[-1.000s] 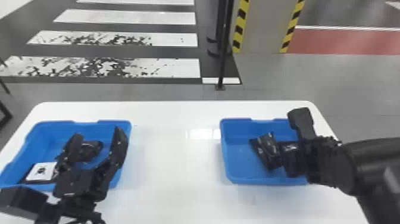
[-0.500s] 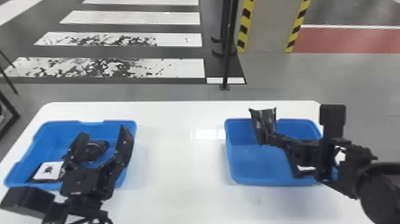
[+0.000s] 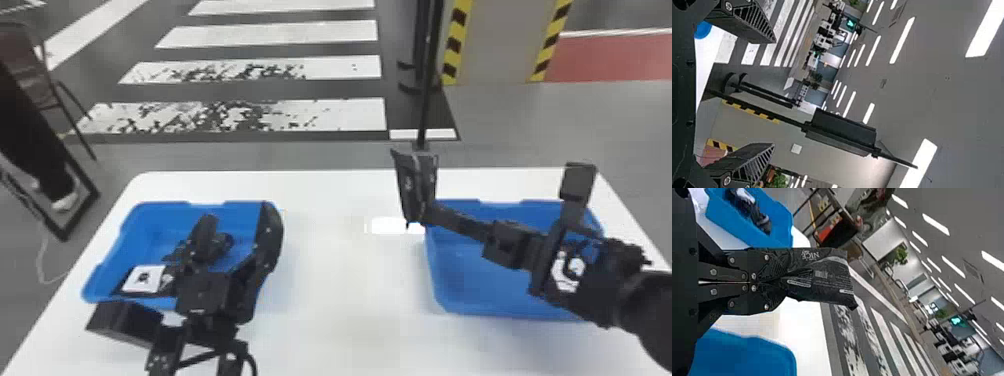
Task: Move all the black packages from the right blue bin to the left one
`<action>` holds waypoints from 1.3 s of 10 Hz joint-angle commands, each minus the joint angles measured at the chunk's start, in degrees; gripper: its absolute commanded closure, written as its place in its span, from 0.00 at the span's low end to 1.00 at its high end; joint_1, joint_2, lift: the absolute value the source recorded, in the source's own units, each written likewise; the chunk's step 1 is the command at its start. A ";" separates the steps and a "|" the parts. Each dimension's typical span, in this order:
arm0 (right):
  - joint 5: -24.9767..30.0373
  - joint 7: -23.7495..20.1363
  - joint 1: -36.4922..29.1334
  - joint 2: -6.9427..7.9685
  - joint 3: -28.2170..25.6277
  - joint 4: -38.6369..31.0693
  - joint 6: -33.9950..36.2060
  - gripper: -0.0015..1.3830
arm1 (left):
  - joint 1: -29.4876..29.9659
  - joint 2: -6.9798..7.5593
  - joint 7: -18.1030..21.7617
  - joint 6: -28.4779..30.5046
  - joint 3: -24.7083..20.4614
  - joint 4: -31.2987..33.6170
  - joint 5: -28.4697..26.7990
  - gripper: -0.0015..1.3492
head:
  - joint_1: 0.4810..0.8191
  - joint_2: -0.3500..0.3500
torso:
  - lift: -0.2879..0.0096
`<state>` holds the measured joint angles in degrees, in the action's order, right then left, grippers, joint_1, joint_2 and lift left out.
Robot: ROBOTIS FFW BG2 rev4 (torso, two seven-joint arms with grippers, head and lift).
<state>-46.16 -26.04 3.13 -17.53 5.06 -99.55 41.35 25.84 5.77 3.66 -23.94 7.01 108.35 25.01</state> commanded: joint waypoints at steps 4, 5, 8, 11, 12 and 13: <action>-10.06 -0.32 4.89 -1.02 14.59 2.31 1.26 0.82 | -1.65 1.88 1.35 4.81 6.92 1.83 3.32 0.08 | 0.63 0.75 | 0.52; -11.20 -0.23 5.73 -1.19 17.33 2.31 1.40 0.82 | -1.65 1.96 1.35 6.22 7.15 1.83 3.32 0.08 | 0.63 0.77 | 0.52; -14.40 -0.32 5.73 -1.63 21.90 2.45 -0.43 0.82 | -1.23 1.52 1.52 5.52 5.33 1.83 2.07 0.08 | 0.63 0.84 | 0.52; -15.77 -0.32 5.73 -1.72 22.59 2.03 -0.85 0.82 | -0.67 1.00 1.44 6.50 2.81 1.69 -1.47 0.17 | 0.63 0.92 | 0.52; -16.34 -0.32 6.02 -1.72 22.70 1.89 -0.85 0.82 | -0.67 0.91 1.44 7.77 2.70 1.83 -1.93 0.36 | 0.63 0.93 | 0.52; -16.57 -0.32 6.44 -1.72 22.82 1.89 -1.27 0.82 | -0.67 0.91 1.79 10.02 2.58 2.11 -1.70 0.64 | 0.63 0.93 | 0.52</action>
<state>-62.55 -26.34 9.34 -19.24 27.78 -97.65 40.30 25.17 6.69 5.41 -15.20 9.64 110.24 23.18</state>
